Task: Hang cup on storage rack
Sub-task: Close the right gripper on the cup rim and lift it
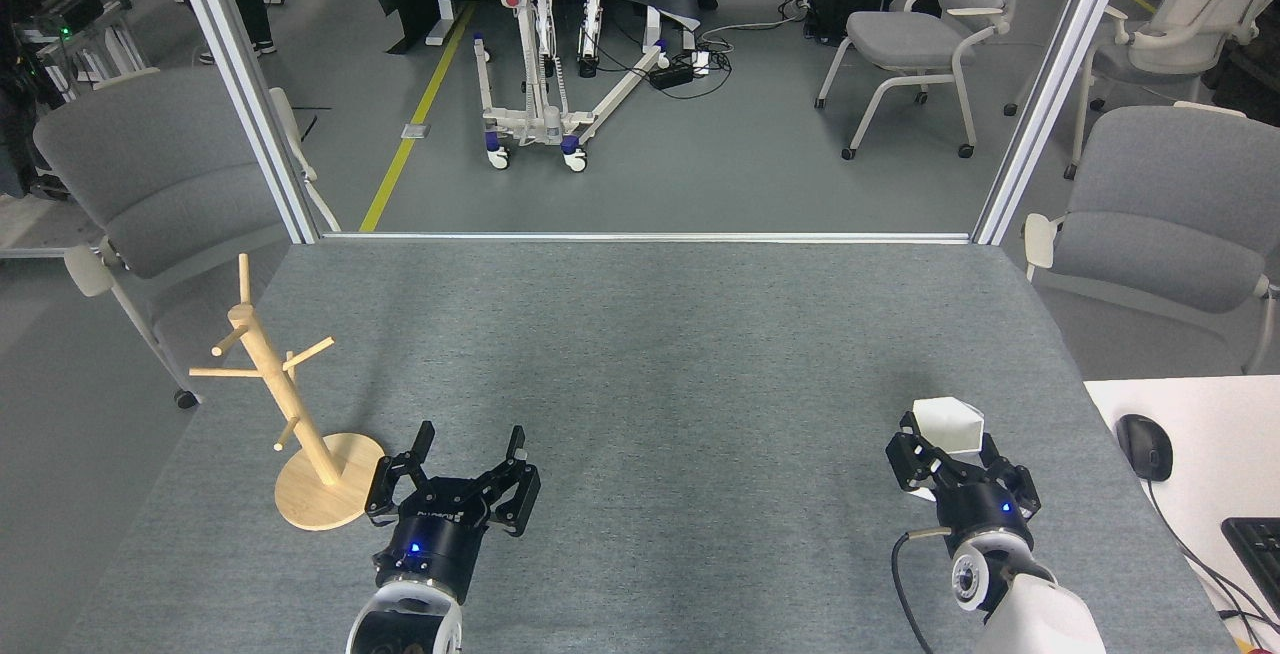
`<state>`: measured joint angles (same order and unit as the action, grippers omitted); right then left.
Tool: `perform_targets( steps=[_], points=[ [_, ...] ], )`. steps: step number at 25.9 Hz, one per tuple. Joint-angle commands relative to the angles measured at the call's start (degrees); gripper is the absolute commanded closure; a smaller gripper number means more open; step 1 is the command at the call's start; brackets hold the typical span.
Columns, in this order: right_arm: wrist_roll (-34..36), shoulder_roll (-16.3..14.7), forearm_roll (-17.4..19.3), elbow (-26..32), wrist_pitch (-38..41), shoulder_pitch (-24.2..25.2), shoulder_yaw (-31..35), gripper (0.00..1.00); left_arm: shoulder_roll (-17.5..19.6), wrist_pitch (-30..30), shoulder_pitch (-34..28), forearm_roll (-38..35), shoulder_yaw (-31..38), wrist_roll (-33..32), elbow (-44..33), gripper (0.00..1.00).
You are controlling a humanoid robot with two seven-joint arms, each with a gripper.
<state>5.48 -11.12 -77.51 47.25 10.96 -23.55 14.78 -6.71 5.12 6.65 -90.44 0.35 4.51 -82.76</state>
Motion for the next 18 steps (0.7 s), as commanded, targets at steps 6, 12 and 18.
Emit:
perform_targets(
  steps=[6, 12, 18],
  points=[
    [-0.2, -0.4, 0.0, -1.3, 0.6, 0.0, 0.0, 0.01, 0.2, 0.0, 0.0, 0.0, 0.0, 0.0, 0.3, 0.01],
    [-0.2, -0.6, 0.0, -1.9, 0.6, -0.2, 0.1, 0.01, 0.2, 0.0, -0.1, 0.0, 0.0, 0.0, 0.3, 0.01],
    [-0.2, -0.7, 0.0, -6.4, 0.2, -4.0, 0.0, 0.01, 0.2, 0.0, -0.1, 0.0, -0.1, 0.0, 0.4, 0.01]
  ],
)
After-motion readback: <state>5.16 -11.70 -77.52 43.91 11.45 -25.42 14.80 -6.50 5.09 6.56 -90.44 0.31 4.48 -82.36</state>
